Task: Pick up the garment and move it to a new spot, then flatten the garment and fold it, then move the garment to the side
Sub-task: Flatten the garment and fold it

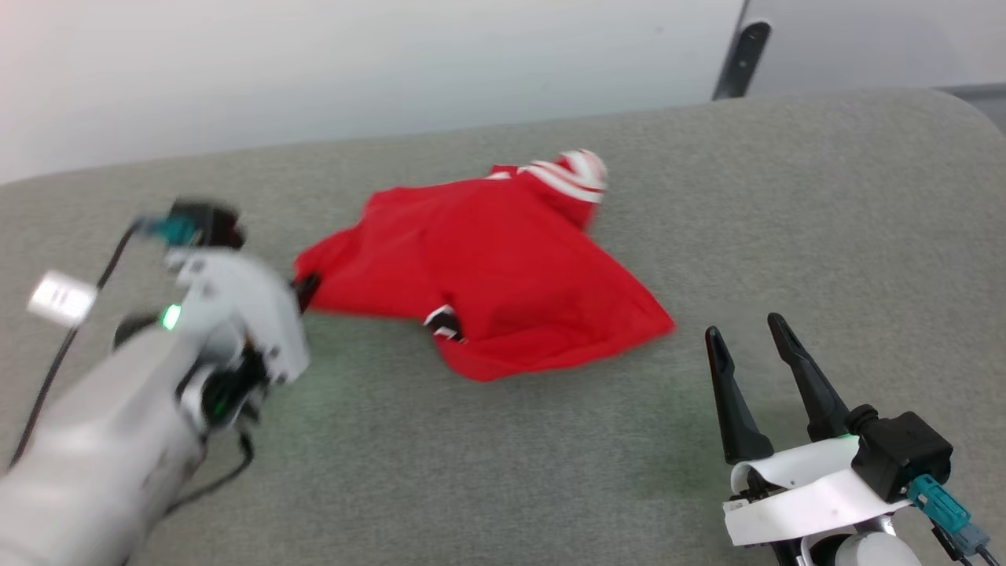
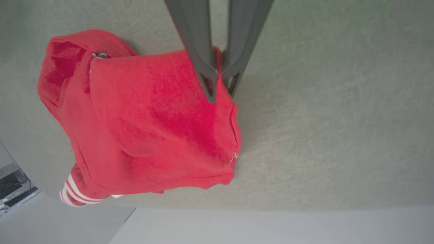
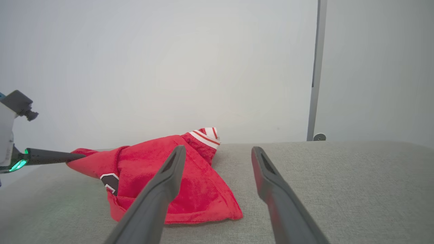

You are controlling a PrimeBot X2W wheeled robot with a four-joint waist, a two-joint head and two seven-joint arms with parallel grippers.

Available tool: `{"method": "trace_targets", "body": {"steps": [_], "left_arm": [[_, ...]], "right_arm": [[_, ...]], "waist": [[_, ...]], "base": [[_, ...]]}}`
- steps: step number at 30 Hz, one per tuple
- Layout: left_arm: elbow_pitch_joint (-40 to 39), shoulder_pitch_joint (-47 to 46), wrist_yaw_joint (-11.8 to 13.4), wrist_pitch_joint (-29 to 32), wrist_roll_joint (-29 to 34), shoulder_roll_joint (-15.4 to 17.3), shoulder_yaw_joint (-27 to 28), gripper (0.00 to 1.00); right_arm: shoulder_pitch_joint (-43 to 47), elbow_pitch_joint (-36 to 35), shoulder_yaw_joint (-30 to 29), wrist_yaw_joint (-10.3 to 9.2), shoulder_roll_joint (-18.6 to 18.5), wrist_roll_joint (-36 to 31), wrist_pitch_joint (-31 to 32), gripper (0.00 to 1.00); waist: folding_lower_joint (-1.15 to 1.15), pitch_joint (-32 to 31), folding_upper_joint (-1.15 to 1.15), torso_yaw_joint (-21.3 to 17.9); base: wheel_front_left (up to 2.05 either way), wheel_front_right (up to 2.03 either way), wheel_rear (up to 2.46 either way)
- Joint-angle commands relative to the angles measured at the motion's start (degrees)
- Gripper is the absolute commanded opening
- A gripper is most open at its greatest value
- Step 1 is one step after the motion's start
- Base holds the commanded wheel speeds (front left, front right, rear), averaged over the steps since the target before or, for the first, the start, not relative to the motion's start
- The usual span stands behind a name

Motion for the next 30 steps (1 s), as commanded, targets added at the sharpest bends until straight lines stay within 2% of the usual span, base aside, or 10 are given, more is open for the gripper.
{"method": "trace_targets", "body": {"steps": [1,8,15,16,17,18,19,25,30], "left_arm": [[-1.0,3.0,1.0,-1.0,-1.3,1.3,0.8,0.0],[-5.4,12.8,4.6,-4.4,-5.1,6.4,2.9,0.0],[-9.6,15.7,7.8,-4.5,-5.0,9.5,2.6,0.0],[-10.1,15.7,8.1,-4.5,-4.7,9.7,2.5,0.08],[-10.7,15.7,8.5,-4.7,-4.3,9.9,2.3,0.29],[-11.2,15.4,8.7,-4.8,-3.6,10.1,2.0,0.69],[-11.7,15.0,9.2,-5.0,-3.1,10.4,1.9,1.0],[-17.7,10.1,11.4,-3.1,1.6,12.9,0.4,1.0],[-25.0,2.1,12.7,3.6,6.7,14.5,-1.7,1.0]], "right_arm": [[0.4,-0.1,0.1,-0.06,0.1,-0.6,0.0,1.0],[0.8,-0.3,-0.3,-0.07,0.1,-1.2,0.0,1.0],[0.6,-0.4,-0.3,-0.07,0.1,-1.4,0.0,1.0],[0.4,-0.4,-0.2,-0.06,0.1,-1.4,0.0,1.0],[0.3,-0.3,-0.1,-0.07,0.1,-1.4,0.0,1.0],[0.2,-0.2,0.0,-0.06,0.1,-1.3,0.0,1.0],[0.1,-0.2,0.1,-0.06,0.1,-1.3,0.0,1.0],[-0.4,-0.4,0.0,-0.06,0.1,-1.0,0.0,1.0],[-1.1,-0.7,0.3,-0.07,0.1,-0.6,0.0,1.0]], "waist": [[0.0,-1.0,0.0,1.7],[0.0,-0.5,0.0,2.2],[0.0,0.0,0.0,2.1],[0.0,0.1,0.0,2.1],[0.0,0.1,0.0,2.0],[0.0,0.2,0.0,1.9],[0.0,0.2,0.0,1.9],[0.0,0.8,0.0,1.7],[0.0,2.0,0.0,1.0]], "base": [[0.0,0.0,0.0],[0.0,0.0,0.0],[0.0,0.0,0.0],[0.0,0.0,0.0],[0.0,0.0,0.0],[0.0,0.0,0.0],[0.0,0.0,0.0],[0.0,0.0,0.0],[0.0,0.0,0.0]]}}
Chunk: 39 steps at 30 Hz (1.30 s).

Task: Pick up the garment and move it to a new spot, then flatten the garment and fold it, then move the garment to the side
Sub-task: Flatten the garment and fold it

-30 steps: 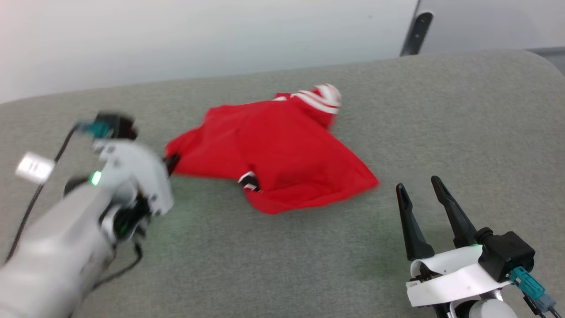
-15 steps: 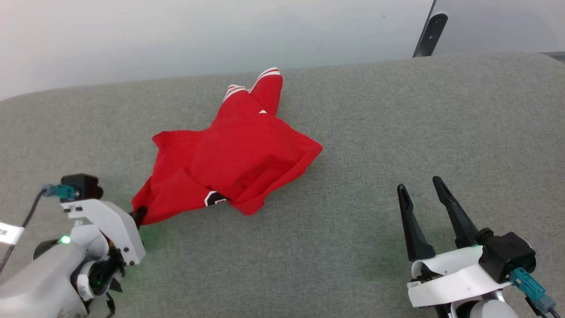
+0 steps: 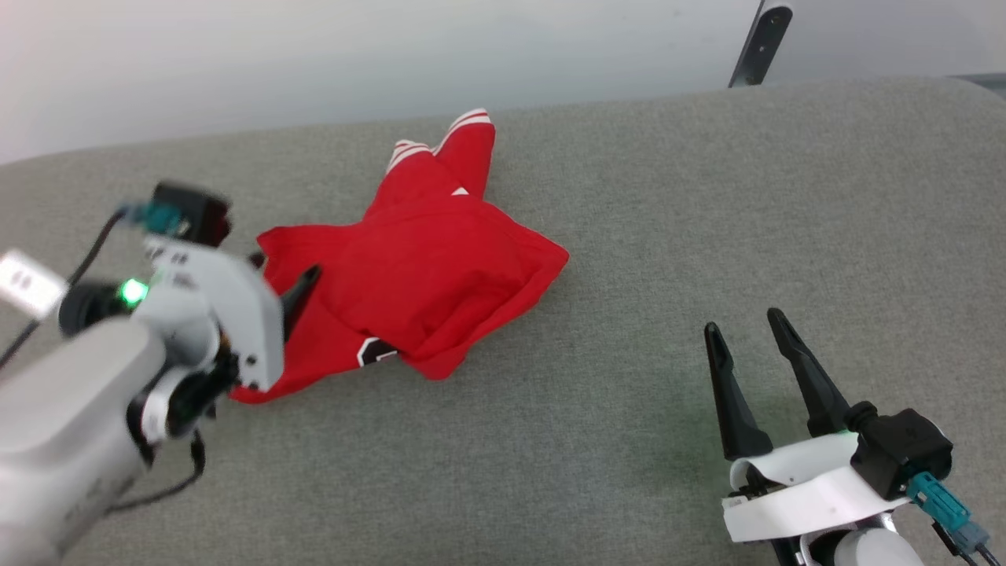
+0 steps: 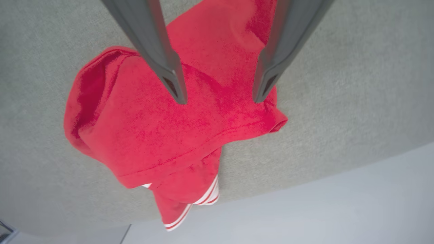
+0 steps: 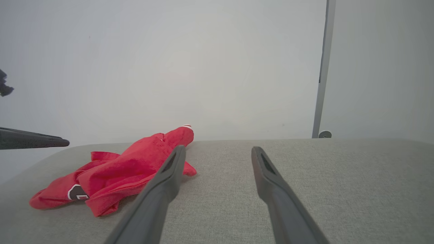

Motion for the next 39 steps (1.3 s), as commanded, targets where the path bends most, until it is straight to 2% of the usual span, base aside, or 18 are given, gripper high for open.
{"method": "trace_targets", "body": {"steps": [1,6,12,16,23,31,33,34,39], "left_arm": [[-1.4,-3.5,-0.2,3.2,2.5,0.1,-1.4,1.0],[1.1,-13.3,-5.1,12.2,7.3,-1.3,-4.7,1.0],[12.1,-21.6,-12.3,19.4,11.4,-2.7,-7.2,1.0],[19.1,-24.0,-15.3,23.2,13.5,-3.4,-8.6,1.0],[28.3,-23.4,-17.2,28.7,10.5,-4.8,-9.0,1.0],[30.4,-23.0,-17.7,32.9,7.6,-6.5,-9.4,1.0],[30.3,-22.7,-17.8,32.3,7.2,-6.8,-9.5,0.17],[30.3,-22.4,-17.8,32.0,6.8,-7.2,-9.4,0.0],[29.3,-21.8,-17.7,26.4,4.3,-8.6,-7.9,0.0]], "right_arm": [[-1.2,-0.3,0.6,-0.07,0.1,0.5,0.0,1.0],[-2.6,-0.6,1.3,-0.08,0.1,0.8,0.0,1.0],[-4.4,-0.9,1.2,-0.07,0.1,1.7,0.0,1.0],[-5.4,-1.2,1.4,-0.08,0.1,2.4,0.0,1.0],[-6.5,-1.5,1.9,-0.07,0.1,2.8,0.0,1.0],[-7.1,-1.1,2.1,-0.07,0.1,1.7,0.0,1.0],[-7.1,-1.0,2.1,-0.08,0.1,1.5,0.0,1.0],[-7.1,-0.9,1.9,-0.08,0.1,1.4,0.0,1.0],[-5.8,-0.4,1.4,-0.08,0.1,0.9,0.0,1.0]], "waist": [[0.0,1.1,0.0,-0.8],[0.0,4.1,0.0,-2.9],[0.0,8.1,0.0,-5.8],[0.0,10.4,0.0,-7.2],[0.0,12.1,0.0,-8.5],[0.0,11.9,0.0,-7.9],[0.0,11.6,0.0,-7.6],[0.0,11.4,0.0,-7.4],[0.0,8.8,0.0,-5.2]], "base": [[0.0,0.0,0.0],[0.0,0.0,0.0],[0.0,0.0,0.0],[0.0,0.0,0.0],[0.0,0.0,0.0],[0.0,0.0,0.0],[0.0,0.0,0.0],[0.0,0.0,0.0],[0.0,0.0,0.0]]}}
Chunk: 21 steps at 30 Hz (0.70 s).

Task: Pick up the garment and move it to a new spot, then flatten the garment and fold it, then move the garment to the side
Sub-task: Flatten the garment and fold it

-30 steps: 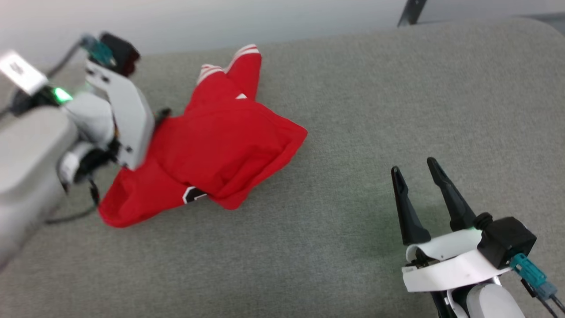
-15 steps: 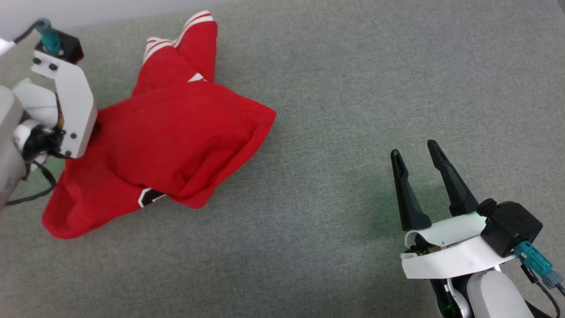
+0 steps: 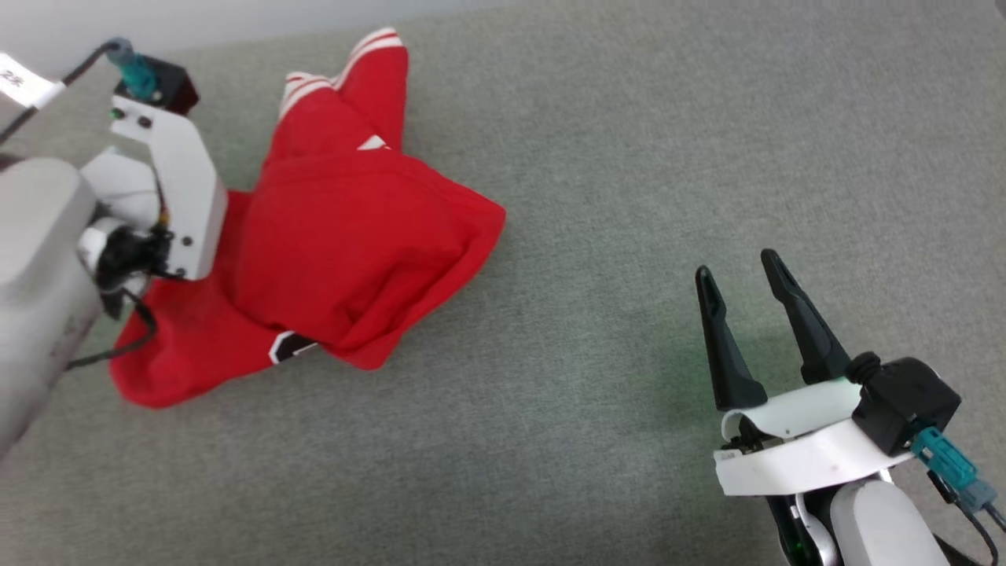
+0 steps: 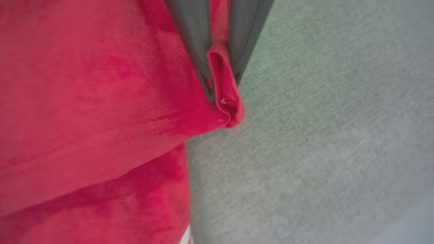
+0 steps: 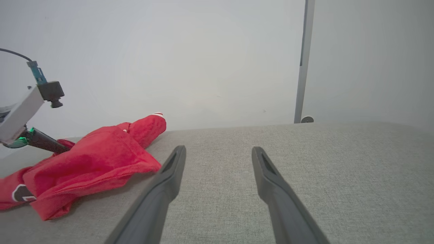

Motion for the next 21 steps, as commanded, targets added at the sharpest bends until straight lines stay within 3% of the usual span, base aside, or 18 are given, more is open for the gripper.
{"method": "trace_targets", "body": {"steps": [1,5,10,17,21], "left_arm": [[-0.9,0.6,-0.2,-1.8,-0.3,-0.4,0.2,0.0],[-6.0,1.5,-0.2,-6.6,-1.3,0.1,0.0,0.0],[-20.4,4.3,-0.2,-9.1,-5.0,3.4,-0.5,0.0],[-48.5,13.2,-0.1,-8.6,-11.1,14.7,-1.3,0.0],[-60.7,19.4,2.0,-10.6,-12.5,19.1,-1.6,0.0]], "right_arm": [[1.1,0.2,-0.3,-0.08,0.1,-0.7,0.0,1.0],[2.4,0.8,-0.5,-0.07,0.1,-1.3,0.0,1.0],[4.1,1.3,-0.6,-0.08,0.1,-2.0,0.0,1.0],[5.5,0.9,-1.3,-0.08,0.1,-2.3,0.0,1.0],[5.7,0.7,-1.5,-0.08,0.1,-2.4,0.0,1.0]], "waist": [[0.0,-2.2,0.0,2.0],[0.0,-5.5,0.0,4.8],[0.0,-8.6,0.0,7.7],[0.0,-9.8,0.0,9.5],[0.0,-9.1,0.0,9.9]], "base": [[0.0,0.0,0.0],[0.0,0.0,0.0],[0.0,0.0,0.0],[0.0,0.0,0.0],[0.0,0.0,0.0]]}}
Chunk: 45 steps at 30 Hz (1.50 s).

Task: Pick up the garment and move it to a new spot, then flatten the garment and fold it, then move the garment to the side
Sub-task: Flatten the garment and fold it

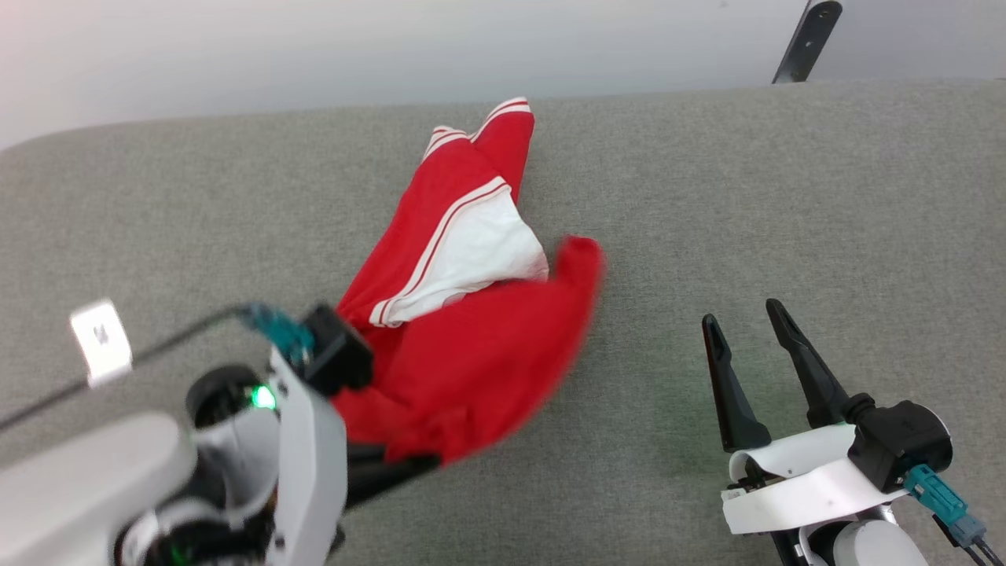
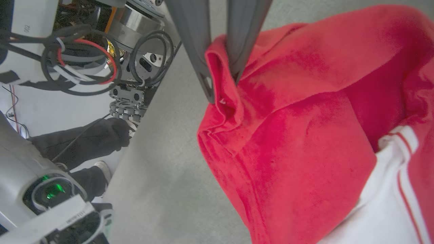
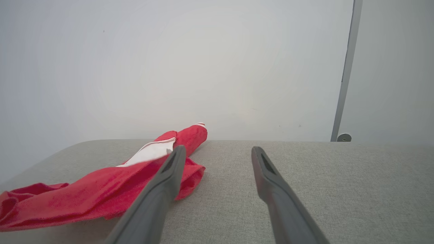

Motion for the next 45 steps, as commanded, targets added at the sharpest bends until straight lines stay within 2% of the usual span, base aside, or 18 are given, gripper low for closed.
{"method": "trace_targets", "body": {"steps": [1,6,11,12,13,18,21,23,26,29,32,35,39,45], "left_arm": [[-2.4,2.0,1.1,-0.5,1.1,1.0,0.0,0.0],[-6.5,9.4,1.8,0.1,3.1,0.0,-0.6,0.0],[-4.4,14.9,1.1,1.8,4.9,-2.4,-0.7,0.0],[-3.6,15.1,0.9,1.4,5.5,-3.0,-0.7,0.31],[-2.5,15.4,0.8,1.2,5.7,-3.3,-0.7,1.0],[-0.3,12.1,0.4,-0.4,5.7,-2.2,2.2,1.0],[-0.6,8.3,1.2,0.4,5.3,-1.2,5.3,1.0],[0.5,4.9,2.4,1.5,6.1,-1.8,7.0,1.0],[4.9,-0.2,5.3,3.6,9.6,-4.7,8.0,1.0],[10.5,-4.8,6.2,6.2,12.8,-9.7,7.1,1.0],[16.2,-8.4,5.3,8.7,15.3,-14.2,5.5,1.0],[21.7,-10.7,3.9,10.2,18.5,-17.0,3.5,1.0],[27.0,-11.4,2.6,10.7,18.7,-18.3,3.0,1.0],[29.7,-10.5,1.3,13.5,17.8,-17.6,2.0,1.0]], "right_arm": [[0.5,-0.2,-0.2,-0.08,0.1,0.0,0.0,1.0],[-0.4,-0.4,0.2,-0.08,0.1,-0.1,0.0,1.0],[-1.2,-0.2,0.4,-0.07,0.1,0.2,0.0,1.0],[-1.3,-0.2,0.3,-0.08,0.1,0.2,0.0,1.0],[-1.4,-0.2,0.3,-0.08,0.1,0.3,0.0,1.0],[-1.9,-0.2,0.1,-0.08,0.1,1.0,0.0,1.0],[-1.9,-0.2,0.0,-0.08,0.1,1.3,0.0,1.0],[-2.1,-0.1,0.0,-0.08,0.1,1.7,0.0,1.0],[-2.6,0.0,0.4,-0.08,0.1,2.2,0.0,1.0],[-3.2,-0.1,0.6,-0.08,0.1,2.5,0.0,1.0],[-3.7,-0.2,0.9,-0.08,0.1,2.9,0.0,1.0],[-4.1,-0.2,0.8,-0.08,0.1,3.2,0.0,1.0],[-3.8,-0.3,0.5,-0.07,0.1,3.6,0.0,1.0],[-2.9,-0.4,0.3,-0.07,0.1,3.8,0.0,1.0]], "waist": [[0.0,0.3,0.0,0.4],[0.0,1.4,0.0,0.0],[0.0,2.3,0.0,-0.8],[0.0,2.4,0.0,-0.9],[0.0,2.6,0.0,-1.1],[0.0,3.0,0.0,-2.0],[0.0,3.1,0.0,-2.4],[0.0,3.2,0.0,-2.7],[0.0,3.6,0.0,-3.2],[0.0,4.1,0.0,-3.8],[0.0,4.7,0.0,-4.7],[0.0,5.2,0.0,-5.8],[0.0,5.3,0.0,-6.8],[0.0,5.2,0.0,-6.9]], "base": [[0.0,0.0,0.0],[0.0,0.0,0.0],[0.0,0.0,0.0],[0.0,0.0,0.0],[0.0,0.0,0.0],[0.0,0.0,0.0],[0.0,0.0,0.0],[0.0,0.0,0.0],[0.0,0.0,0.0],[0.0,0.0,0.0],[0.0,0.0,0.0],[0.0,0.0,0.0],[0.0,0.0,0.0],[0.0,0.0,0.0]]}}
